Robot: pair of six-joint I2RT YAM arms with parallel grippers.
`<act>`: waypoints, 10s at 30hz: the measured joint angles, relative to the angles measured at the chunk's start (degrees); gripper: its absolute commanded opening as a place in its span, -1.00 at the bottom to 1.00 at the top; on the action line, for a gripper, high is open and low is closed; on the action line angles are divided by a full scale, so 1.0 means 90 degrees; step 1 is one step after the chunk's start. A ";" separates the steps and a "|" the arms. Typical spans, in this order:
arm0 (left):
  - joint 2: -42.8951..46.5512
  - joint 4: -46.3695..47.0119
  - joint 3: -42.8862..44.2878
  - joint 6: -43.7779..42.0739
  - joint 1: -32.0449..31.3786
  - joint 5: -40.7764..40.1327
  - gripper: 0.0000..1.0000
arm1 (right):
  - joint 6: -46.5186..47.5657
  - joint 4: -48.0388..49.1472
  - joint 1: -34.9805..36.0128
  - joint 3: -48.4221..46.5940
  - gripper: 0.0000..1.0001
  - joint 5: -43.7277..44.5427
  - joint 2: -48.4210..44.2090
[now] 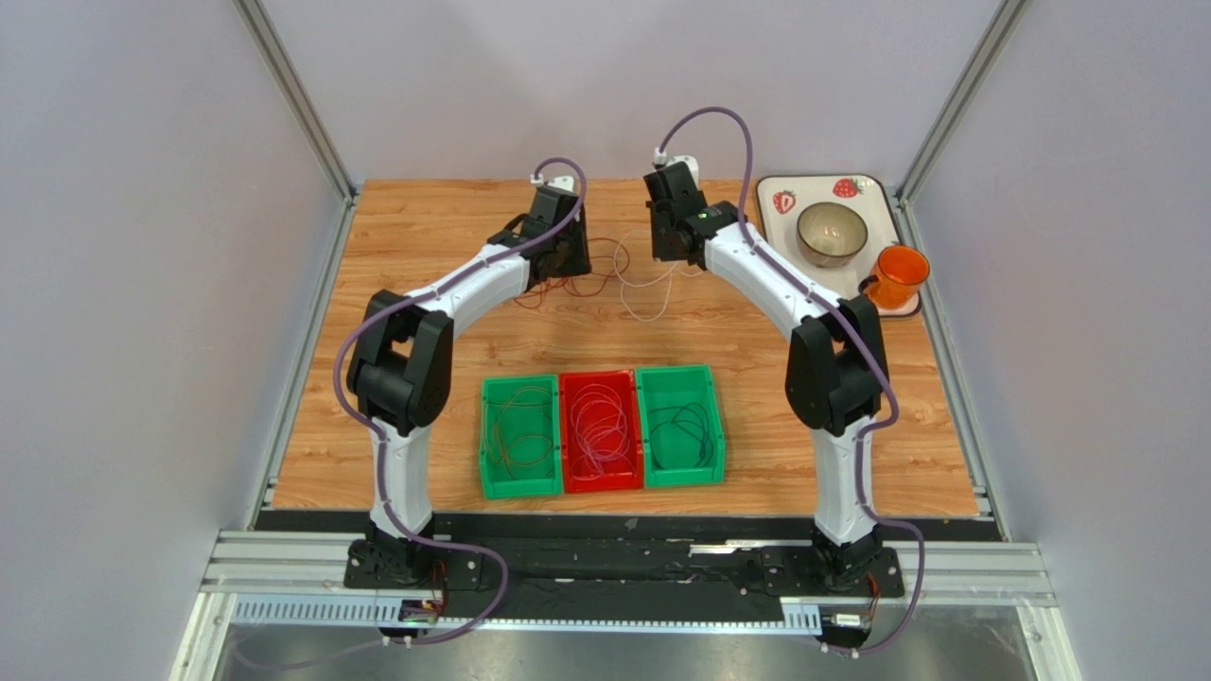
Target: Untangle the cables
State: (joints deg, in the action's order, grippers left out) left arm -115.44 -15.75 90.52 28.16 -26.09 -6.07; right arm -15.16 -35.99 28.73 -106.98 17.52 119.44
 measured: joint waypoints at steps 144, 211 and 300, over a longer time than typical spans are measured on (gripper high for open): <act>-0.0010 -0.0131 -0.0005 0.0046 0.0202 0.0333 -0.25 | -0.1926 -0.0862 -0.2212 0.3640 -0.94 -0.1149 -0.1124; 0.0165 0.0491 -0.0826 0.0287 0.0289 0.0418 0.43 | -0.2013 -0.2052 0.0141 0.3978 -1.00 -0.1576 -0.5365; 0.0165 0.0488 -0.0826 0.0274 0.0289 0.0457 0.34 | -0.1977 -0.2691 0.2091 0.2994 -0.31 -0.0187 -0.3949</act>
State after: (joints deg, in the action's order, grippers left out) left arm -113.95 -11.35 83.09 30.63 -23.49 -1.96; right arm -32.95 -60.20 47.55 -80.03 15.84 83.90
